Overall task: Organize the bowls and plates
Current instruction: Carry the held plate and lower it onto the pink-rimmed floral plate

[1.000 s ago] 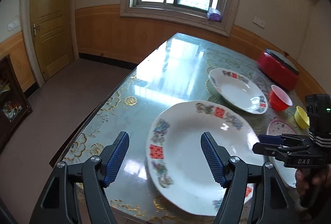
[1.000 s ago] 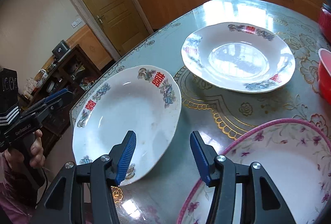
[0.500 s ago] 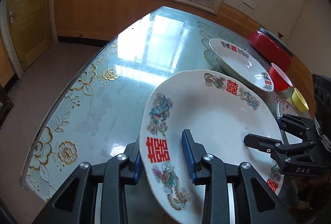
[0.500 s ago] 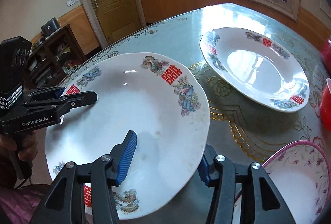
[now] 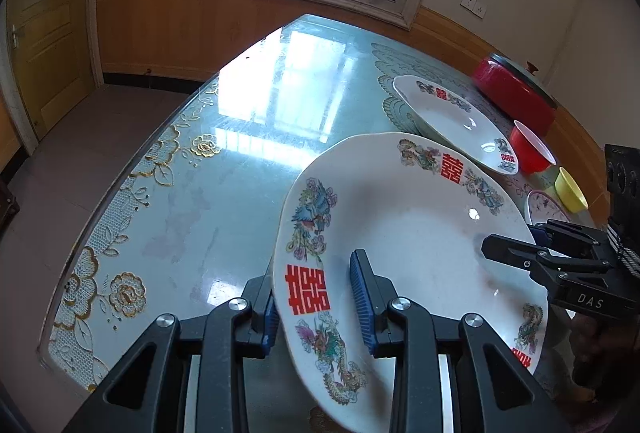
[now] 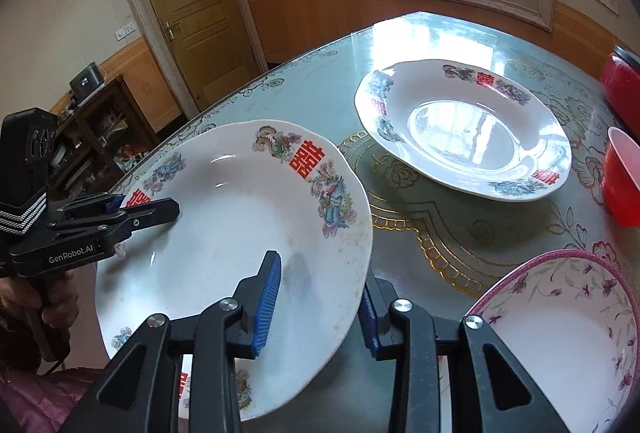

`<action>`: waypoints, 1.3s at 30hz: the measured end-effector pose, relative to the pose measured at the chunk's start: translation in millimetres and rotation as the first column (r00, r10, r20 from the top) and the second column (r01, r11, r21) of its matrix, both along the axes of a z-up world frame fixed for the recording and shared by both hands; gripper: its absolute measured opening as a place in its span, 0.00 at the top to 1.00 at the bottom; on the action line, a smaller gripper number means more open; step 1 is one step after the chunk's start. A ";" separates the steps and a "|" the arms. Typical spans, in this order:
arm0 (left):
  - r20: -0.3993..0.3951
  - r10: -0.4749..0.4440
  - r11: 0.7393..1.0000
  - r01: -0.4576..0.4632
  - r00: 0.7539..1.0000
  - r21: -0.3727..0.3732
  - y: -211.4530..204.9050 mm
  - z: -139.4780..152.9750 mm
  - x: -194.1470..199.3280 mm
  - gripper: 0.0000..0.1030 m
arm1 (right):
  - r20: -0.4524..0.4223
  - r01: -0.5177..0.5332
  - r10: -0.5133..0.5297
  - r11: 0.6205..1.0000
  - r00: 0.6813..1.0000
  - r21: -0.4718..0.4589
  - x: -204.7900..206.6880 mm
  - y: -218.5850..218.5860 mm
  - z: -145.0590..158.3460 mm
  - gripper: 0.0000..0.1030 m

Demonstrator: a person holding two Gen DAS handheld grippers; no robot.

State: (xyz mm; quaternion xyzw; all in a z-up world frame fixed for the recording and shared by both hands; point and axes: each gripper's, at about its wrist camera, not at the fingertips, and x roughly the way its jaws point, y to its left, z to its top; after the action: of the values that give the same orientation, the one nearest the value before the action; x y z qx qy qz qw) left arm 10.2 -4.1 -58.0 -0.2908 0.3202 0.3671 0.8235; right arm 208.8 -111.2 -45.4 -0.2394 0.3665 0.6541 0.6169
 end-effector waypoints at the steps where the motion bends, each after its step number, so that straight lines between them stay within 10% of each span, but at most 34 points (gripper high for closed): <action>1: 0.000 -0.001 1.000 0.001 1.000 0.001 -0.5 0.5 0.7 0.69 | -0.008 0.005 -0.005 1.000 1.000 0.005 2.9 -2.6 1.1 0.65; 39: 0.006 -0.089 0.992 0.088 0.996 0.088 -45.5 21.1 25.8 0.70 | 0.041 0.041 -0.043 0.997 0.998 0.060 19.2 -48.5 23.0 0.72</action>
State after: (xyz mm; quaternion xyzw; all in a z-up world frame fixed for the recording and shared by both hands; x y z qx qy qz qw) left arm 36.0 -49.6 -36.8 -0.2418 0.3124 0.3426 0.8524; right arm 228.0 -159.8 -22.4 -0.2272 0.3390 0.6463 0.6448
